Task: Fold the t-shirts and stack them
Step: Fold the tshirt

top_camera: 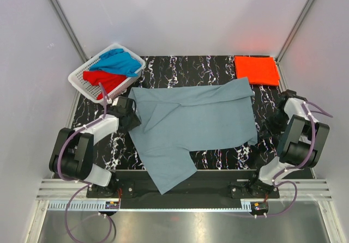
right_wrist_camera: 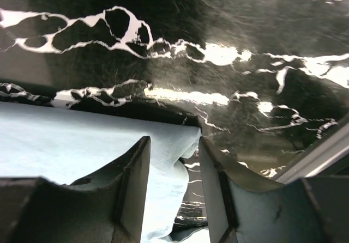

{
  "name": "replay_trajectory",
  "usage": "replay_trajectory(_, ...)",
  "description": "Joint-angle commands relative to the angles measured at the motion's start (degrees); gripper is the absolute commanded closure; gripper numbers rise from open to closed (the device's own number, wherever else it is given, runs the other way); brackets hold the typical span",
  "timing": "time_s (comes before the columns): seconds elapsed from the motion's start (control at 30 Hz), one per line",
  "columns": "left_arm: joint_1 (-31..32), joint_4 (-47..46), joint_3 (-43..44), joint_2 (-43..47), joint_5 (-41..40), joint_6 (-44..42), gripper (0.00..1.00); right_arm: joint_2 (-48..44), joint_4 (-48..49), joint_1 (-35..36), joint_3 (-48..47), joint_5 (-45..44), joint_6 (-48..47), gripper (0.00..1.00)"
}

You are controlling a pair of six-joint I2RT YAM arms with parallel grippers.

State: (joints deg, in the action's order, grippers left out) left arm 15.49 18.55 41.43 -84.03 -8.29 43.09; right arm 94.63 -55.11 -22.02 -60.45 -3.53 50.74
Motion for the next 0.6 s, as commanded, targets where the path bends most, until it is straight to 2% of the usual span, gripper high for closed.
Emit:
replay_trajectory(0.0, -3.0, 2.3, 1.3, -1.3, -6.9, 2.0, 0.48, -4.3, -2.9, -0.2, -1.2, -4.2, -0.2, 0.53)
replay_trajectory(0.17, -3.3, 4.7, 6.1, 0.3, -7.6, -1.4, 0.48, -7.1, -5.4, -0.2, -0.6, -3.1, -0.1, 0.55)
replay_trajectory(0.27, -0.7, 7.1, 9.2, 2.6, -6.7, -4.9, 0.48, -8.9, -5.3, -0.1, 0.9, 0.4, -0.9, 0.60)
replay_trajectory(0.33, 3.1, 8.6, 10.9, 4.7, -8.0, -6.2, 0.48, -10.8, -4.6, 0.0, 4.0, 2.7, -1.0, 0.64)
replay_trajectory(0.4, 5.9, 9.6, 10.6, 6.5, -7.0, -5.3, 0.48, -11.9, -3.6, 0.0, 7.2, 3.3, -1.1, 0.70)
replay_trajectory(0.57, 8.0, 5.6, 4.7, 11.9, -0.7, -0.9, 0.48, -12.2, -1.4, 0.6, 12.1, 7.0, -1.5, 0.73)
